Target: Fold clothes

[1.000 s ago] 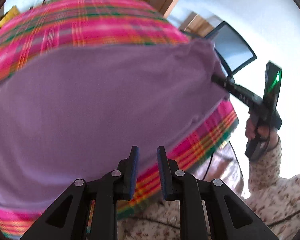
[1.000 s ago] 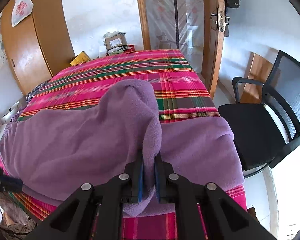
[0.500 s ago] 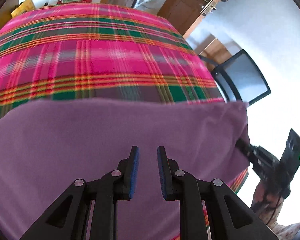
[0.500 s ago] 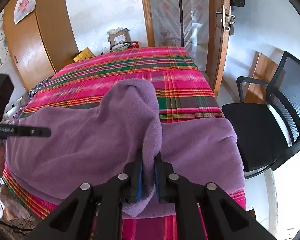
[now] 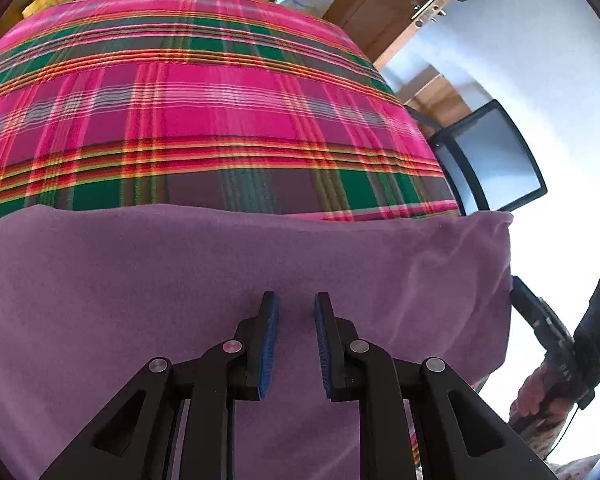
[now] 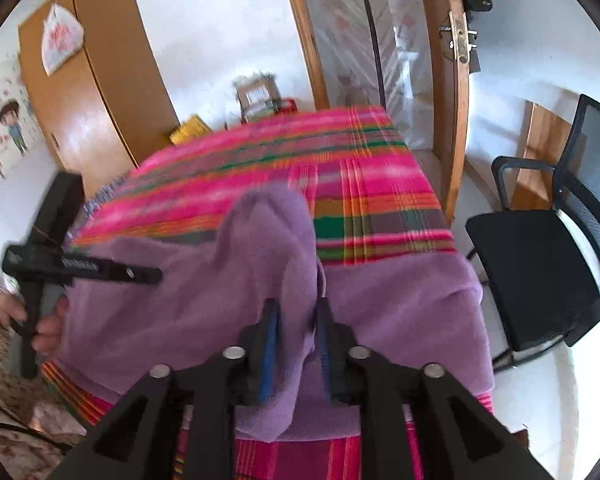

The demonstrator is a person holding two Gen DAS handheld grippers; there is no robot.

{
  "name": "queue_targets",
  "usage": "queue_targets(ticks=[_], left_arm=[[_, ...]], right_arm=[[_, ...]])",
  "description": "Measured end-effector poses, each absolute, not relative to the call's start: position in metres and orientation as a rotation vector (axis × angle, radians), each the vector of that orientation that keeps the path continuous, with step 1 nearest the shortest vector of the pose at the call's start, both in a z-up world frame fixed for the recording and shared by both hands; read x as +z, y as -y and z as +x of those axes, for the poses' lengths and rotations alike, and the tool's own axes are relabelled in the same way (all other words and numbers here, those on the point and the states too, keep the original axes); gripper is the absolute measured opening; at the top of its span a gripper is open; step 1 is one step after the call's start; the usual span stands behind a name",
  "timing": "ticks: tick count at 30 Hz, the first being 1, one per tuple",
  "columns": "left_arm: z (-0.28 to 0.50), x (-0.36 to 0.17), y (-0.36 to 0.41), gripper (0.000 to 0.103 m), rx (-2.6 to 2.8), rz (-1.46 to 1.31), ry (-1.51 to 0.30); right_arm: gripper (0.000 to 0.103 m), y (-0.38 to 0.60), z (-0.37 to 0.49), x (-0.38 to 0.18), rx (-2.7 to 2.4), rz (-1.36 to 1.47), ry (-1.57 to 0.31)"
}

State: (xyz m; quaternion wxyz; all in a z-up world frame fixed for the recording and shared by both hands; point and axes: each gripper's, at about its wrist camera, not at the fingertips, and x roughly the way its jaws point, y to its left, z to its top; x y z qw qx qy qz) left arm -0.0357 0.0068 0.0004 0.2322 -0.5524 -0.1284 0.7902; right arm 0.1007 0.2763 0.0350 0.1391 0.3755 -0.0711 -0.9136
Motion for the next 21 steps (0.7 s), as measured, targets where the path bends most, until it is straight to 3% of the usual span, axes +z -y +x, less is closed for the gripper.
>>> queue_targets(ticks=[5,11,17,21], left_arm=[[-0.031,0.007,-0.021,0.019,2.113,-1.483,0.363],[-0.025,0.002,-0.046,0.019,2.06,-1.498,0.31],[-0.023,0.0,-0.053,0.019,2.046,-1.521,0.291],[-0.023,-0.004,-0.052,0.019,2.042,-1.532,0.306]], right_arm=[[0.031,-0.311,0.093,0.031,-2.691,1.088,0.366],[0.031,-0.31,0.073,-0.001,-2.602,1.216,0.385],[0.032,-0.281,0.076,0.003,-2.423,1.091,0.372],[0.048,-0.259,0.073,0.005,-2.401,1.07,0.284]])
